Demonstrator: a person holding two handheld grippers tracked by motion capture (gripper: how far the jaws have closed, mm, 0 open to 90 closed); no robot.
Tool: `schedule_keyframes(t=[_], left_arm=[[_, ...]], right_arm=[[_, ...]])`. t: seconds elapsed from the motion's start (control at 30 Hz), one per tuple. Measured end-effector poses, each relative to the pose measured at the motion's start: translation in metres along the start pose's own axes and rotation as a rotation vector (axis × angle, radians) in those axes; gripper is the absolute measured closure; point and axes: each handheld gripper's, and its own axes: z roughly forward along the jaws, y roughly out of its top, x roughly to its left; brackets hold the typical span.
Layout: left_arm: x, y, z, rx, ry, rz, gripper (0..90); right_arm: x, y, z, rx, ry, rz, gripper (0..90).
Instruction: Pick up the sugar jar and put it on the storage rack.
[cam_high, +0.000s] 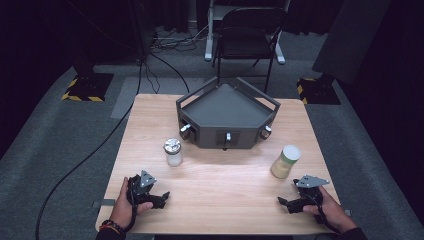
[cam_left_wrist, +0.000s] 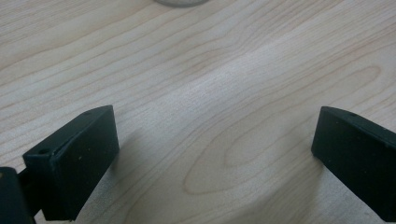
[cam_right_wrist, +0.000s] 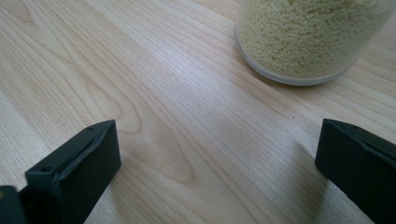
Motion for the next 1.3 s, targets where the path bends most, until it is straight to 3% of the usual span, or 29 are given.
schedule_keyframes(t=[0.33, 0.7, 0.93, 1.03, 1.3], left_arm=[[-0.007, 0.004, -0.004, -0.033, 0.027, 0.009, 1.4], [-0.013, 0.014, -0.013, -0.145, 0.043, -0.009, 1.3], [-0.014, 0.015, -0.016, -0.183, 0.052, -0.01, 1.2], [-0.019, 0.012, -0.016, -0.208, 0.083, -0.013, 1.2], [-0.021, 0.016, -0.013, -0.228, 0.087, -0.021, 1.2]], right_arm=[[0.0, 0.0, 0.0, 0.0, 0.0, 0.001, 0.0], [-0.001, 0.0, 0.0, 0.0, 0.0, 0.0, 0.0], [-0.001, 0.0, 0.0, 0.0, 0.0, 0.0, 0.0], [-0.001, 0.0, 0.0, 0.0, 0.0, 0.0, 0.0], [-0.001, 0.0, 0.0, 0.0, 0.001, -0.001, 0.0]])
